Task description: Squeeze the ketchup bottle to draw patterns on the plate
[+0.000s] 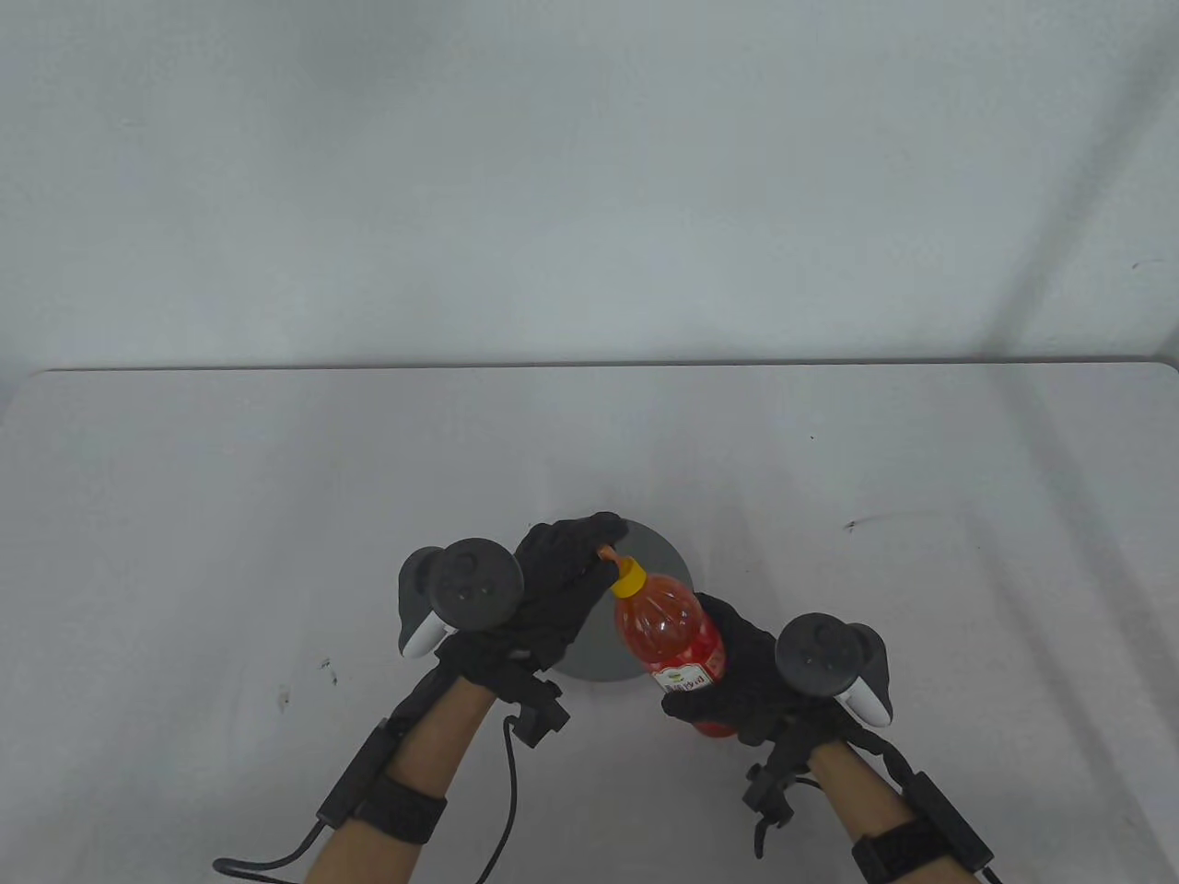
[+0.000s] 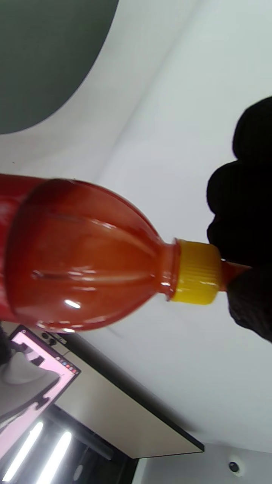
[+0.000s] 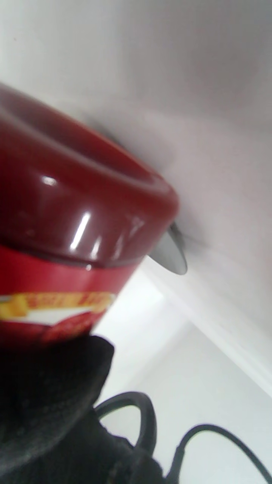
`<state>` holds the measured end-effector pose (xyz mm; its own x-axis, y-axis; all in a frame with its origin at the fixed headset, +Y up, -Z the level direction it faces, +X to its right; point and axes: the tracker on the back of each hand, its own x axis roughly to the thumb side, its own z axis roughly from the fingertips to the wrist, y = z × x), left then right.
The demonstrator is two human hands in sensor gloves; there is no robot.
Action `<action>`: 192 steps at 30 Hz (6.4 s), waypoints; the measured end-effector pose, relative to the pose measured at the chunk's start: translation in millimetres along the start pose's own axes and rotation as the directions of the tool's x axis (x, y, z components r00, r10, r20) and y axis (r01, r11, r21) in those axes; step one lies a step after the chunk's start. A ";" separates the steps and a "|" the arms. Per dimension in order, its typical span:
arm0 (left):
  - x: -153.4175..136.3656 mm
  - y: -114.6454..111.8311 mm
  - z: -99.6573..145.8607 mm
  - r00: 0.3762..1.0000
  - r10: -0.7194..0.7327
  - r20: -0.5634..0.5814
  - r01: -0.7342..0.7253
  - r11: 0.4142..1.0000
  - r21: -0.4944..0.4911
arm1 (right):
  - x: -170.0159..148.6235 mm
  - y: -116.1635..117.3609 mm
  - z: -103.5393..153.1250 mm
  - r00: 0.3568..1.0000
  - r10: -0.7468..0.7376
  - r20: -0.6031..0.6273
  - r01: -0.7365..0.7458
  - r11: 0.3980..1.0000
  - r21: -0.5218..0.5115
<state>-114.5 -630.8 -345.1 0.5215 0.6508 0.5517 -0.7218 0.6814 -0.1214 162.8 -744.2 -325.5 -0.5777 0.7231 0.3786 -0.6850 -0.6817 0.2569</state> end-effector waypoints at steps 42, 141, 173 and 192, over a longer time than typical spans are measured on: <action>-7.9 -3.9 1.0 0.994 -0.063 -0.088 0.063 0.998 -0.009 | -1.8 3.4 0.1 0.998 0.057 -0.020 -0.057 0.998 0.033; -82.6 9.7 78.7 0.728 -0.602 -0.328 0.541 0.798 -0.263 | 42.6 -22.9 -36.4 0.438 0.898 -0.033 -0.893 0.439 0.097; -94.2 12.1 81.2 0.741 -0.560 -0.371 0.511 0.828 -0.230 | 57.8 9.0 -89.9 0.381 0.925 0.013 -0.915 0.375 0.151; -96.5 16.0 82.5 0.737 -0.555 -0.386 0.516 0.830 -0.211 | 58.2 15.5 -89.0 0.398 0.917 0.020 -0.909 0.391 0.147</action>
<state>-214.0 -710.3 -332.2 0.9606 0.2303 0.1553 -0.2346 0.9720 0.0096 79.0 -702.9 -378.6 -0.8494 -0.3399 0.4037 0.3224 -0.9398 -0.1128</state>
